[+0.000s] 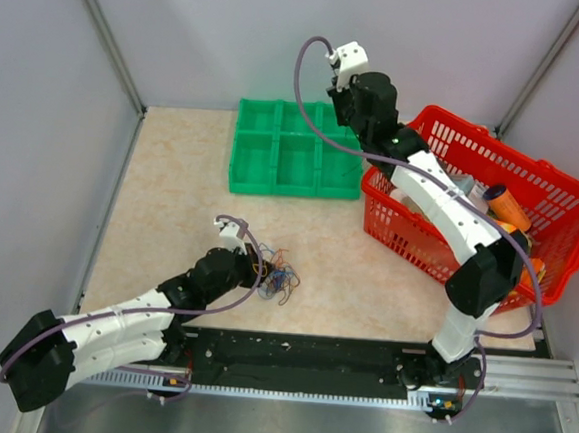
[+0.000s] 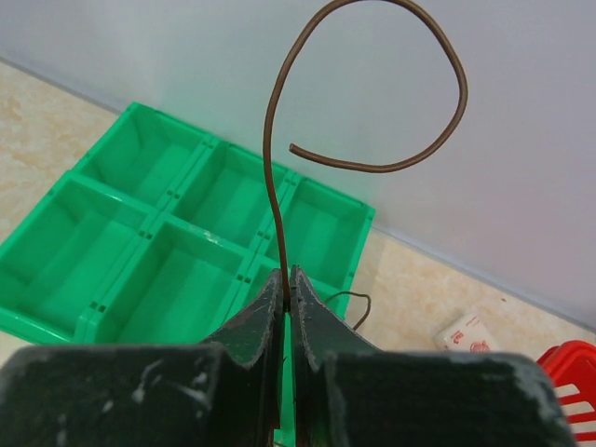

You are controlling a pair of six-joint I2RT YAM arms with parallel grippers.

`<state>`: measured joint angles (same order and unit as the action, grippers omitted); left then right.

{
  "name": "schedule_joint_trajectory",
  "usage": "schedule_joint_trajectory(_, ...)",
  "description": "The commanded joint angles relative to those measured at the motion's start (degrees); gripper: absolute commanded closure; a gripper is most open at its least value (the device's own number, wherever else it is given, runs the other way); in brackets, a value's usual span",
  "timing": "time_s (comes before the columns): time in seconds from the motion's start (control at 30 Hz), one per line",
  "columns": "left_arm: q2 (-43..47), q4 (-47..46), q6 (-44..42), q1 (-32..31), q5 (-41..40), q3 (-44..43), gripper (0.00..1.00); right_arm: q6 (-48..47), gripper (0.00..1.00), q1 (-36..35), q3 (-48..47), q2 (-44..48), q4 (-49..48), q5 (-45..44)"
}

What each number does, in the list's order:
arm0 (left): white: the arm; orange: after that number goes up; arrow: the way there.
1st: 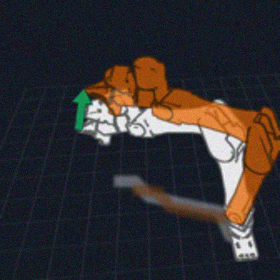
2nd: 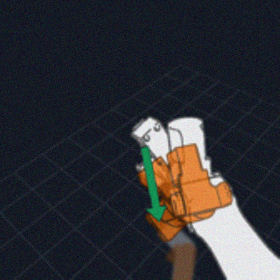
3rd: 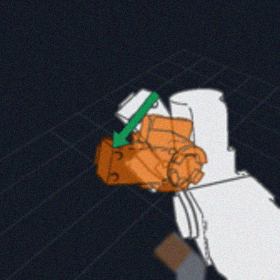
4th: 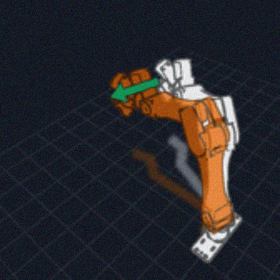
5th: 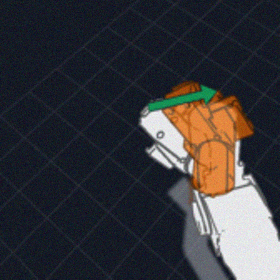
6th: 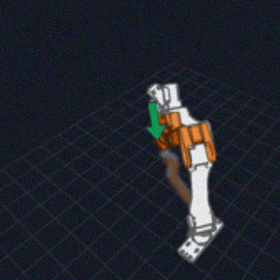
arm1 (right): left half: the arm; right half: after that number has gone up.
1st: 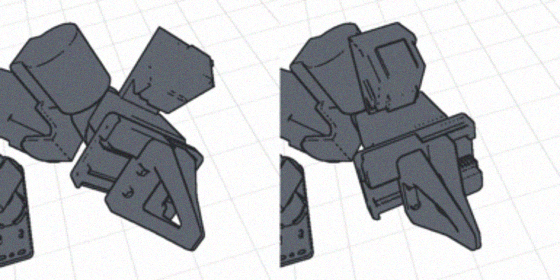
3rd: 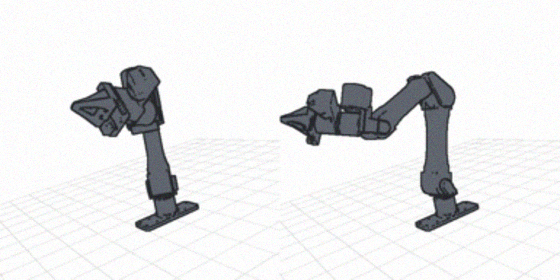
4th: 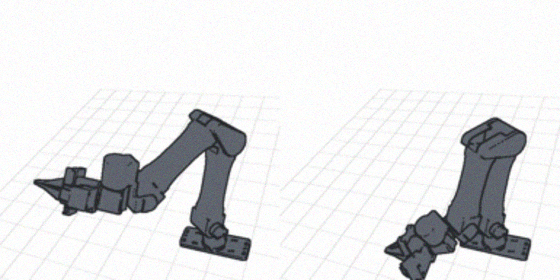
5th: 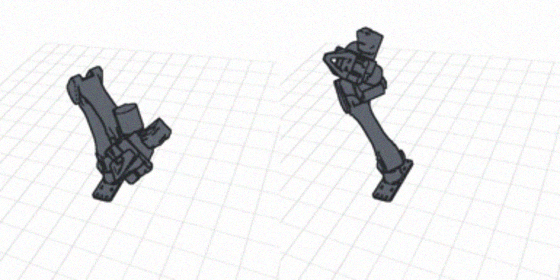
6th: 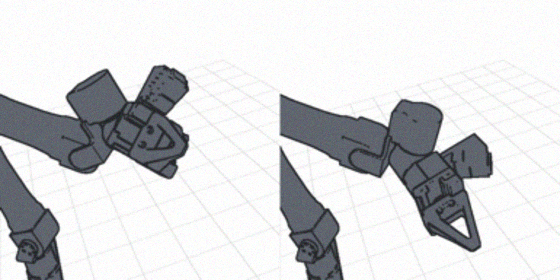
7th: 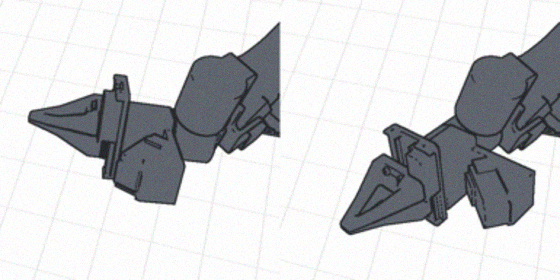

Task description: Untangle the cables

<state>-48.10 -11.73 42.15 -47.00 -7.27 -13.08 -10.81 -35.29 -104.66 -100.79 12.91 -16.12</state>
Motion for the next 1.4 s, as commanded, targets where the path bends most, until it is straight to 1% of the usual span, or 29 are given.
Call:
schedule_joint_trajectory(0.0, 1.16, -0.49, 1.00, 0.16, 0.85, -1.25, 1.00, 1.84, 1.00, 1.89, 0.16, -2.30, -0.51, 2.67)
schedule_joint_trajectory(0.2, 2.57, 1.09, 0.13, 0.16, 0.15, -1.59, 1.00, 6.67, 1.00, 4.17, 1.13, -4.76, -0.17, 6.27)
schedule_joint_trajectory(0.27, 3.36, 1.97, -0.31, 0.16, -0.29, -2.12, 1.00, 8.95, 1.00, 4.70, -0.79, -6.77, 1.93, 6.45)
schedule_joint_trajectory(0.3, 3.79, 2.41, -0.40, 0.16, -0.47, -2.12, 1.00, 10.35, 1.00, 5.05, -3.33, -8.35, 5.60, 6.80)
schedule_joint_trajectory(0.4, 4.59, 2.85, -0.49, 0.24, -0.99, -1.95, 1.00, 18.52, 1.00, 5.84, -11.15, -13.54, 15.18, 6.10)
schedule_joint_trajectory(0.47, 4.94, 3.11, -0.58, 0.25, -1.17, -1.86, 1.00, 21.69, 1.00, 6.11, -17.30, -17.49, 22.39, 5.49)
schedule_joint_trajectory(0.53, 5.12, 3.55, -0.58, 0.25, -1.26, -1.86, 1.00, 24.07, 1.00, 6.02, -19.08, -19.17, 26.02, 6.44)
schedule_joint_trajectory(0.63, 5.38, 3.55, -0.58, 0.25, -1.43, -1.60, 1.00, 26.97, 1.00, 6.11, -19.00, -19.88, 29.53, 5.58)
schedule_joint_trajectory(0.77, 5.03, 3.38, -0.58, 0.24, -1.26, -1.60, 1.00, 26.89, 1.00, 6.11, -19.44, -20.67, 33.05, 2.86)
schedule_joint_trajectory(0.9, 4.50, 2.94, -0.32, 0.25, -0.82, -1.77, 1.00, 24.09, 1.00, 6.11, -21.54, -22.77, 34.82, 0.04)
schedule_joint_trajectory(1.03, 3.80, 1.97, 0.30, 0.33, -0.47, -1.33, 1.00, 22.14, 1.00, 6.02, -26.19, -27.43, 35.95, 8.02)
schedule_joint_trajectory(1.1, 3.45, 1.62, 0.56, 0.25, -0.20, -1.16, 1.00, 23.02, 1.00, 6.11, -29.79, -30.15, 37.36, 8.83)
schedule_joint_trajectory(1.3, 3.97, 2.41, 0.74, 0.25, -0.11, -1.24, 1.00, 25.31, 0.93, 6.20, -31.31, -33.24, 37.81, 6.54)
schedule_joint_trajectory(1.37, 4.50, 2.85, 0.39, 0.33, -0.29, -1.24, 1.00, 25.49, 0.87, 6.20, -31.31, -33.24, 37.98, 5.14)
